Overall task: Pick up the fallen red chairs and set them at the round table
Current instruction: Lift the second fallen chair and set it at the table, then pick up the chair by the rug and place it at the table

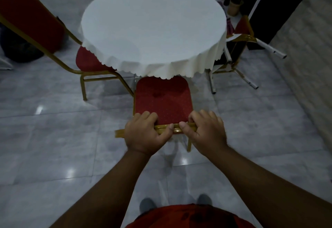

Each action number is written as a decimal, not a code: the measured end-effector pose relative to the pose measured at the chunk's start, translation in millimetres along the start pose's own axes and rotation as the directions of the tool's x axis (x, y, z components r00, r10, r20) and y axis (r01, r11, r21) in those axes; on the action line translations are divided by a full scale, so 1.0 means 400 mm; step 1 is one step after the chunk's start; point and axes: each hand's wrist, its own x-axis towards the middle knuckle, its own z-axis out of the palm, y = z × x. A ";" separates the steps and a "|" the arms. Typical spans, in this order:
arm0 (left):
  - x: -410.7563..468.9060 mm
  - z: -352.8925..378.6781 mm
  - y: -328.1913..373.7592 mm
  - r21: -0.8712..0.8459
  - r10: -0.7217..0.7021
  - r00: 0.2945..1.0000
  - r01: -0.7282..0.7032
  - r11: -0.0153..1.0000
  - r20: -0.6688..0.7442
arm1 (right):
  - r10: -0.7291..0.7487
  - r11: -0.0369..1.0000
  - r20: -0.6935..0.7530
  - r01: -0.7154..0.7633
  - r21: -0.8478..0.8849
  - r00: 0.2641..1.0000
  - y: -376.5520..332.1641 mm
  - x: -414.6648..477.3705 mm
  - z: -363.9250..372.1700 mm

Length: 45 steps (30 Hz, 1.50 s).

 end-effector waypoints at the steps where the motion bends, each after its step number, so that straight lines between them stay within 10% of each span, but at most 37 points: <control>1: 0.000 -0.001 0.000 -0.005 -0.001 1.000 0.001 1.000 0.002 | -0.001 1.000 0.005 0.001 0.001 1.000 0.000 0.000 -0.002; 12: -0.001 -0.015 0.009 -0.018 -0.030 0.997 0.031 0.999 0.071 | 0.020 1.000 0.125 -0.021 0.011 0.992 0.000 0.007 -0.025; 21: 0.101 -0.027 0.146 -0.096 0.020 0.901 0.024 0.995 0.434 | 0.216 0.976 0.132 -0.217 -0.012 0.967 0.083 0.003 -0.086; 30: 0.188 0.161 0.535 -0.153 0.337 0.805 -0.302 0.941 0.488 | 0.477 0.874 0.045 -0.470 -0.122 0.878 0.444 -0.087 -0.250; 45: 0.369 0.548 1.274 -0.113 0.475 0.666 -0.510 0.853 0.575 | 0.689 0.706 0.024 -0.664 -0.247 0.724 1.188 -0.138 -0.651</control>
